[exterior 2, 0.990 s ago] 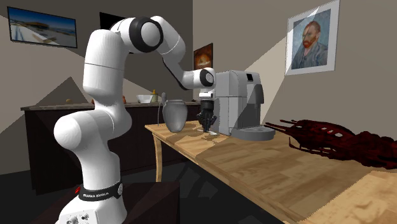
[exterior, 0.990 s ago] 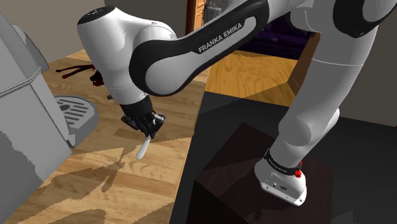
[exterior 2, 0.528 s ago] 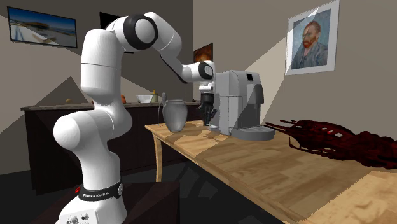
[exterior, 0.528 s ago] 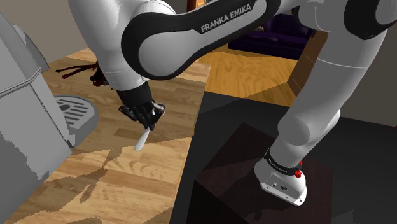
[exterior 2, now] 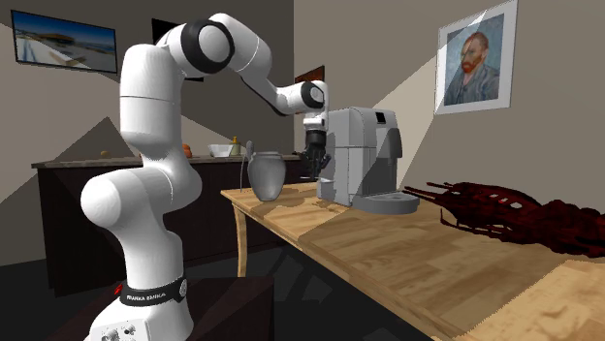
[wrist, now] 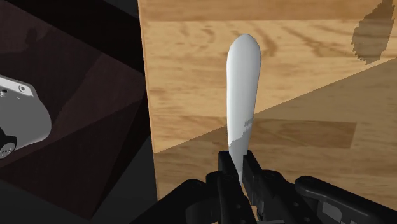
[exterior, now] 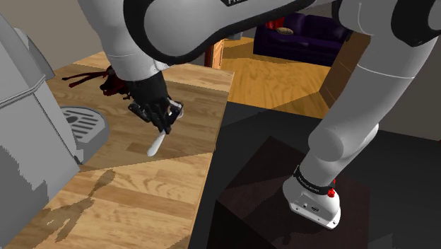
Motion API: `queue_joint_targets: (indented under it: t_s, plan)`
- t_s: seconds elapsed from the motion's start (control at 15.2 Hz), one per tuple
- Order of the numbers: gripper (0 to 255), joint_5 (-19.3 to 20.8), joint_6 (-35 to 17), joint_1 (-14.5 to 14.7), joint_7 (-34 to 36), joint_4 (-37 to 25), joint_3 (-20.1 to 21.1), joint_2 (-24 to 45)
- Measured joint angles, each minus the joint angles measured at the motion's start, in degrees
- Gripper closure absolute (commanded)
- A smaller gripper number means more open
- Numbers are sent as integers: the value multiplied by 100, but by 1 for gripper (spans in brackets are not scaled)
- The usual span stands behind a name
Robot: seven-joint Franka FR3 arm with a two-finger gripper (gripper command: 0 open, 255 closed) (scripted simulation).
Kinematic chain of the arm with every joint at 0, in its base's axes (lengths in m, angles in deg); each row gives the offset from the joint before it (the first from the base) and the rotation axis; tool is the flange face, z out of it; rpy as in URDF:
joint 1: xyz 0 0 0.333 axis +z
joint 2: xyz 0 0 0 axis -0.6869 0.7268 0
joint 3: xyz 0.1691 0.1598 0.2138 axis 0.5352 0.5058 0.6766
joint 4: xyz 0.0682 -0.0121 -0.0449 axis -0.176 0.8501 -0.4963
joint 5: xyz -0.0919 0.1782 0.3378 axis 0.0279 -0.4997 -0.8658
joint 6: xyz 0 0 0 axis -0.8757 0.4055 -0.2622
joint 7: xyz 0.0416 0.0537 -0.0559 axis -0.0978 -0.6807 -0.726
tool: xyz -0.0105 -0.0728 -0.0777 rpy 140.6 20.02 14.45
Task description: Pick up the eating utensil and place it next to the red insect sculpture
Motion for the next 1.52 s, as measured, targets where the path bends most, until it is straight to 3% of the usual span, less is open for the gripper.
queue_joint_targets:
  t_s: [0.92, 1.12, 1.52]
  plan:
    - [255, -53, 1037, 25, -114, -1028, 30, -39]
    - [255, -305, 982, -268, -616, -867, -151, -418]
    - [255, -444, 844, -736, -1624, -661, -670, -779]
